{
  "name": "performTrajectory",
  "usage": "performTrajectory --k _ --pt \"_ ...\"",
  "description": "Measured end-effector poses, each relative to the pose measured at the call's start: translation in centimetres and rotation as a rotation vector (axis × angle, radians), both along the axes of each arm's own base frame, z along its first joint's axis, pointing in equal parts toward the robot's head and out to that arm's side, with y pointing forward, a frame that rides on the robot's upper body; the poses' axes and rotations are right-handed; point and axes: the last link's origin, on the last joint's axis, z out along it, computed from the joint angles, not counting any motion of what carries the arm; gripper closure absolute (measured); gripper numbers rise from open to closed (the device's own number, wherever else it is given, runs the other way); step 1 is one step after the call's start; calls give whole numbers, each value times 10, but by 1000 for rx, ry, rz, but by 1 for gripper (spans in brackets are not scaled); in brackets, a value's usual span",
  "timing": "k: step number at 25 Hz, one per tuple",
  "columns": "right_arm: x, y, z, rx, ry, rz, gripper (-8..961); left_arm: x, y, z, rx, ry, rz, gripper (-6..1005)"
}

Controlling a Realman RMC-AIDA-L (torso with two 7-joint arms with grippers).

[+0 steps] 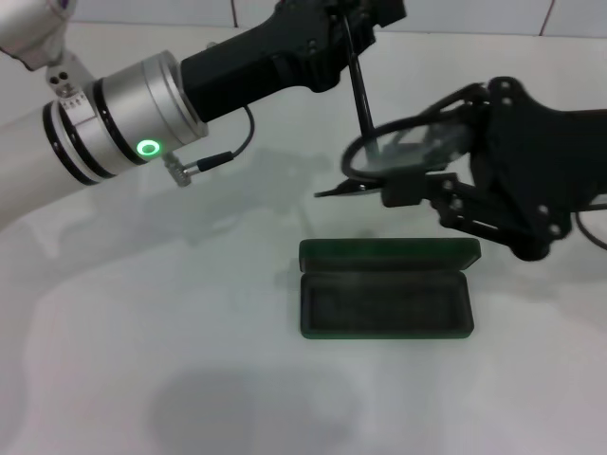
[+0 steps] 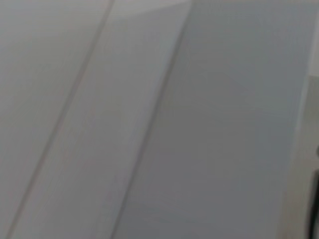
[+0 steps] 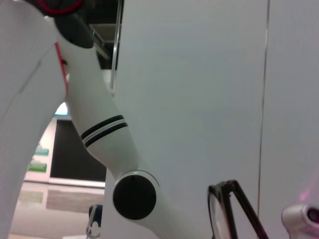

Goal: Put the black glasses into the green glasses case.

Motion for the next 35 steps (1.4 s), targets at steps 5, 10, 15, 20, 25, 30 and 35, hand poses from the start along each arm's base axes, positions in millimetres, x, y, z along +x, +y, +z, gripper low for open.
performTrajectory --k 5,10,15,20,25,30,35 --pt "3 8 -10 -29 6 -42 857 8 -5 2 -23 -26 -55 973" --pt "9 12 -11 -4 -1 -87 857 8 -10 6 -27 -58 -81 972" --pt "14 17 -7 15 8 -124 857 8 -18 9 -33 -75 -120 972" --pt "15 19 -8 21 -1 -134 857 12 -22 6 -63 -70 -154 972" --pt "17 20 -10 18 -4 -147 857 14 -27 7 -77 -83 -195 972" --pt "18 20 -10 19 -3 -152 857 14 -29 8 -80 -88 -203 972" --pt "18 20 -11 19 -2 -154 857 12 -30 7 -77 -88 -197 972"
